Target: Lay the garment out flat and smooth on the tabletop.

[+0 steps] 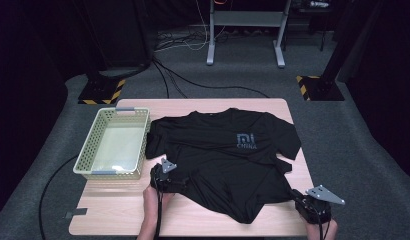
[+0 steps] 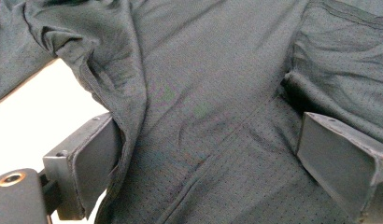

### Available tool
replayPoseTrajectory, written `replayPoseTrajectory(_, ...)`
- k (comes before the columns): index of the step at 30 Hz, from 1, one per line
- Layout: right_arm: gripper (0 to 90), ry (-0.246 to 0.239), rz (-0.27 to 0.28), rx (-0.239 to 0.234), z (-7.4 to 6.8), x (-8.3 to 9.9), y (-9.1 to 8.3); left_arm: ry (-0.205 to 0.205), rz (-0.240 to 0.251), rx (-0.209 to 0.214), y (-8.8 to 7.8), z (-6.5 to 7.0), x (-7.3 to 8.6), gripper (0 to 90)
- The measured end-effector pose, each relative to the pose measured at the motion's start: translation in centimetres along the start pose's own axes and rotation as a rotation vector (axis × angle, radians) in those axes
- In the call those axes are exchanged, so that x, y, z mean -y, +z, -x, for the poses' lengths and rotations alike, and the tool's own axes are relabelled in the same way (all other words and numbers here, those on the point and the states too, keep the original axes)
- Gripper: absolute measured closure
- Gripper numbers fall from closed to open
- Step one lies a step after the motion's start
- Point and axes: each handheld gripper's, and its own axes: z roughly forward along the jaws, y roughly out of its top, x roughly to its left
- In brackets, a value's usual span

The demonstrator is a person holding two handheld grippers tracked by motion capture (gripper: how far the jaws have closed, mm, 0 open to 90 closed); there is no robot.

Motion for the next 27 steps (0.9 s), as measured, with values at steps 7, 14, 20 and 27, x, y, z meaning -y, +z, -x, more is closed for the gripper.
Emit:
replayPoseTrajectory(7,83.6,0.018,-0.017,0.031,0.7,1.6,-1.1,-0.001,0.000,0.000,0.0,0.0,0.0,7.1)
replayPoseTrajectory(14,69.5,0.055,-0.048,0.058,1.6,3.1,-3.0,0.000,-0.001,-0.001,0.0,0.0,0.0,7.1)
replayPoseTrajectory(20,42.7,-0.020,-0.017,-0.009,-0.6,-0.6,-1.5,0.000,-0.001,-0.001,0.0,0.0,0.0,7.1)
replayPoseTrajectory(27,27.8,-0.070,-0.149,-0.045,-2.3,-1.5,5.1,0.000,-0.001,-0.001,0.0,0.0,0.0,7.1)
